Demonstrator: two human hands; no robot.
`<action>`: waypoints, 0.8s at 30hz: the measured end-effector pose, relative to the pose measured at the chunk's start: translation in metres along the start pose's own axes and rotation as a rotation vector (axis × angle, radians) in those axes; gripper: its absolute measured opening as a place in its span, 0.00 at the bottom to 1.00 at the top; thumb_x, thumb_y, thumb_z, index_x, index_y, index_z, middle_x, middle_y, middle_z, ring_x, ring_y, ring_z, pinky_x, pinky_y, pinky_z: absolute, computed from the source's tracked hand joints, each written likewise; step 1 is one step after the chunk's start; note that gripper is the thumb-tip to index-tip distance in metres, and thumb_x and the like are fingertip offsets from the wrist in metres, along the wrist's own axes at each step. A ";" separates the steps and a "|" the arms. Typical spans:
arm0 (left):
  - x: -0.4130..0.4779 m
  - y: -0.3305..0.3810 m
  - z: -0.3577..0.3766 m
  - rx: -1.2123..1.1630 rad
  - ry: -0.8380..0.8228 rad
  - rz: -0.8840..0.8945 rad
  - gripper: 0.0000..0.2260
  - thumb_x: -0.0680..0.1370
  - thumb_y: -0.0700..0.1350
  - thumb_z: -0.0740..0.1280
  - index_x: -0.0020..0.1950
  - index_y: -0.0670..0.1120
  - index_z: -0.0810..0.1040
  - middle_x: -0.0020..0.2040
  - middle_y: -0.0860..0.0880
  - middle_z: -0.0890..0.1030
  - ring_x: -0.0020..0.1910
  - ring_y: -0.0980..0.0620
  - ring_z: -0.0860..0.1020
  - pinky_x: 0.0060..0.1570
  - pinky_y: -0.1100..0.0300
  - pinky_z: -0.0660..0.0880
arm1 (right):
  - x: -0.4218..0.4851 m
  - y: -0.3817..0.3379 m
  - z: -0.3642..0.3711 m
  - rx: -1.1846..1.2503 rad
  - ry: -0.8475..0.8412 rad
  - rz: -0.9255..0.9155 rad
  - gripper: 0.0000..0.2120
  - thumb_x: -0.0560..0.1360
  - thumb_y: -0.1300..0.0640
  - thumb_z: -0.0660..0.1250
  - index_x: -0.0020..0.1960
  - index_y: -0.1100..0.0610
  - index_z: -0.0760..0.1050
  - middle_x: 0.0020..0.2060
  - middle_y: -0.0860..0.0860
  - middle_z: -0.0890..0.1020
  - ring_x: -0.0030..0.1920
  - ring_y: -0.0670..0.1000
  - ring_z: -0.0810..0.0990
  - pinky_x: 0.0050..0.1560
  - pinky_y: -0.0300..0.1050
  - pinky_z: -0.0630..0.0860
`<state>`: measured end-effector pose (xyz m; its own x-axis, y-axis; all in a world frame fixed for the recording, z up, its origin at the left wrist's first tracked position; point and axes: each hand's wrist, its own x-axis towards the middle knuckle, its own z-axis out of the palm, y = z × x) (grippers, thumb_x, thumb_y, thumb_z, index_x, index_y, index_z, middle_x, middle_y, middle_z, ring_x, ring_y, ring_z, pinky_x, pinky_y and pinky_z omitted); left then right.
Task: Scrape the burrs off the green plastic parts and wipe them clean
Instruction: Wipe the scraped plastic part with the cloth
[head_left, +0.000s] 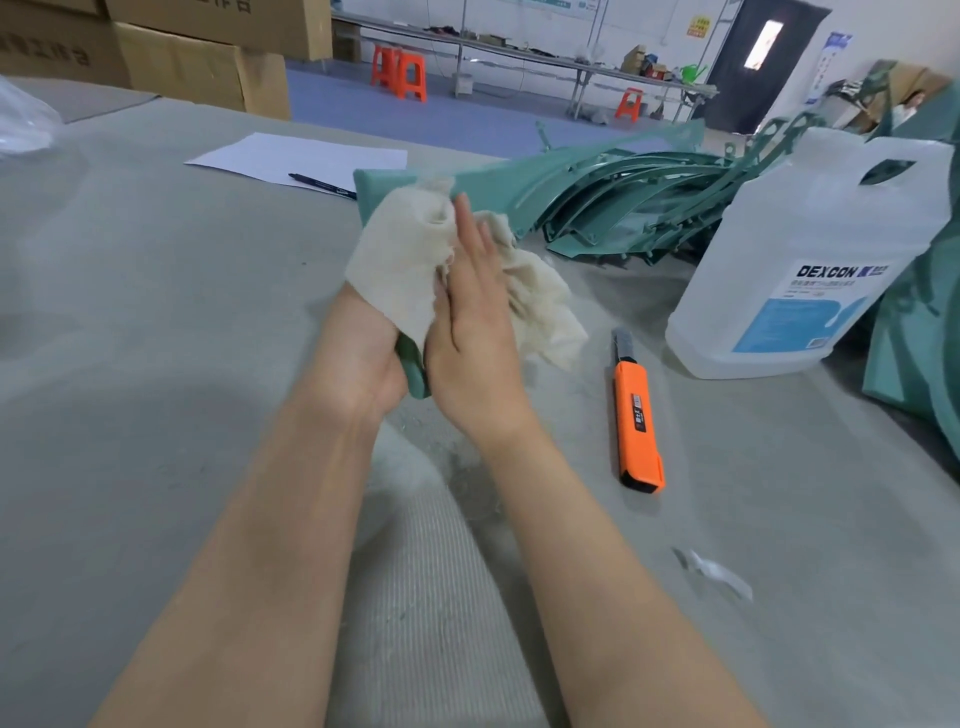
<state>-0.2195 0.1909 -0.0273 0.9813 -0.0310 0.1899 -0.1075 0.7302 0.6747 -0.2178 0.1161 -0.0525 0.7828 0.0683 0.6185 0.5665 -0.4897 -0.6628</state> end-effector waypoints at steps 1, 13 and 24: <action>0.000 0.000 0.002 0.021 -0.023 0.006 0.12 0.75 0.42 0.62 0.56 0.41 0.76 0.50 0.45 0.83 0.52 0.49 0.81 0.60 0.57 0.76 | 0.001 0.001 -0.002 0.002 0.025 -0.007 0.23 0.80 0.65 0.52 0.75 0.66 0.57 0.76 0.61 0.58 0.78 0.61 0.52 0.78 0.51 0.48; 0.004 0.002 0.000 0.499 -0.026 0.036 0.08 0.81 0.44 0.63 0.48 0.48 0.81 0.43 0.52 0.85 0.45 0.55 0.83 0.44 0.61 0.79 | 0.007 0.016 -0.009 -0.206 0.141 0.039 0.28 0.77 0.58 0.57 0.76 0.61 0.60 0.77 0.56 0.60 0.78 0.56 0.53 0.76 0.61 0.47; -0.008 0.010 0.005 0.974 -0.127 0.049 0.18 0.75 0.59 0.63 0.45 0.44 0.78 0.42 0.46 0.82 0.42 0.47 0.81 0.50 0.44 0.78 | 0.021 0.040 -0.028 -0.238 0.269 0.317 0.25 0.81 0.61 0.56 0.77 0.53 0.59 0.77 0.46 0.61 0.78 0.47 0.46 0.74 0.55 0.34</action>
<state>-0.2291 0.1951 -0.0183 0.9538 -0.1308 0.2704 -0.2885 -0.1480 0.9460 -0.1858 0.0731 -0.0545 0.7955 -0.3286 0.5092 0.2110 -0.6375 -0.7410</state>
